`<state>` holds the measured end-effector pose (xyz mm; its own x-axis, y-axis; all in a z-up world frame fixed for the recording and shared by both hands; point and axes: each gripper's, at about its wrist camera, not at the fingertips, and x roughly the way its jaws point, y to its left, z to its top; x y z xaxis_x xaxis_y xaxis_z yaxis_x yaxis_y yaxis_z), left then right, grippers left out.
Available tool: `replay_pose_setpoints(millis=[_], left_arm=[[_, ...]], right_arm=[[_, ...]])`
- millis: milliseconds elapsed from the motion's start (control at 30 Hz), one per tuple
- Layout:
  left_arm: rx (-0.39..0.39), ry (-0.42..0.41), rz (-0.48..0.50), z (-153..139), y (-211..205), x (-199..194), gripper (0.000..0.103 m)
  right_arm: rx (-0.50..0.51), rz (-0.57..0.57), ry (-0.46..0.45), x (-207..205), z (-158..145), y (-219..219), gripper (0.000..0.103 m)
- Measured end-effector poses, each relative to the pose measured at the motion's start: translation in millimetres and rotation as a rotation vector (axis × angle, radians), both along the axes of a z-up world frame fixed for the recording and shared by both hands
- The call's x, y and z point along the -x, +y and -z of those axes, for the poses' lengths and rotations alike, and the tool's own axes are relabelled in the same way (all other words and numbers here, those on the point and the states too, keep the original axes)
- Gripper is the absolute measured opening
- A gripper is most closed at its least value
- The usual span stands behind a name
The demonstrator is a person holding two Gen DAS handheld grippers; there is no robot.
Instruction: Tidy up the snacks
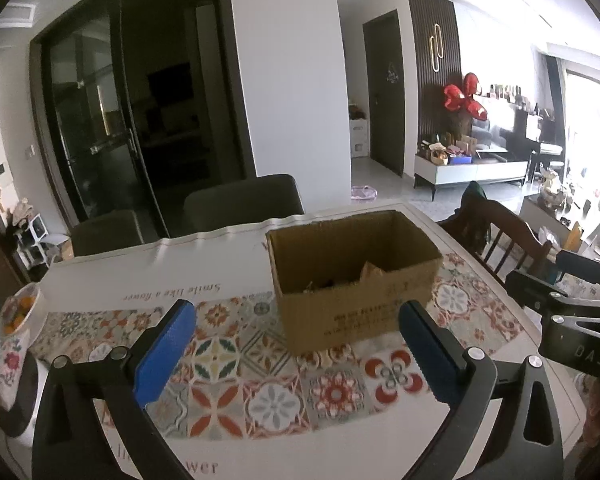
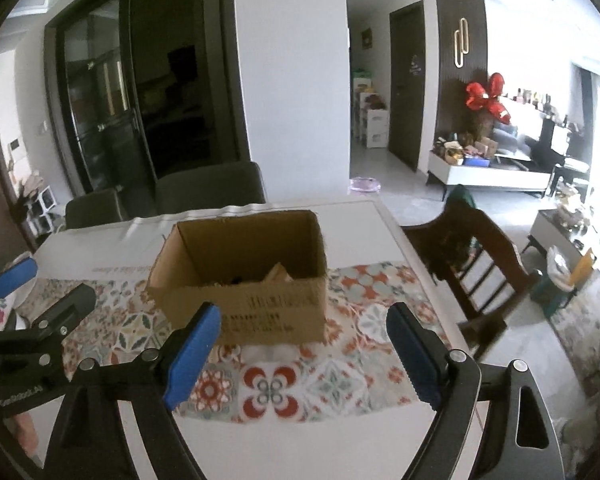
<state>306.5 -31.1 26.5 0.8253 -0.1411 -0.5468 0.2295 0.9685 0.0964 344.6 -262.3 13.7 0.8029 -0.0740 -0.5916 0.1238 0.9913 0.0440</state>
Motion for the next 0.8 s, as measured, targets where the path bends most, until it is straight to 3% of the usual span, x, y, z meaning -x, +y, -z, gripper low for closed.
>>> replay_pose_setpoints(millis=[433,800], left_arm=[[0.035,-0.010,-0.071,-5.1,6.3,114.4,0.103],[0.036,-0.031,-0.078,-10.5,0.3,172.7,0.103]], right_arm=[[0.018,-0.089,-0.003,102.4,4.1,8.2,0.086],[0.013,-0.105,-0.025,166.5,0.5,-0.3,0.086]])
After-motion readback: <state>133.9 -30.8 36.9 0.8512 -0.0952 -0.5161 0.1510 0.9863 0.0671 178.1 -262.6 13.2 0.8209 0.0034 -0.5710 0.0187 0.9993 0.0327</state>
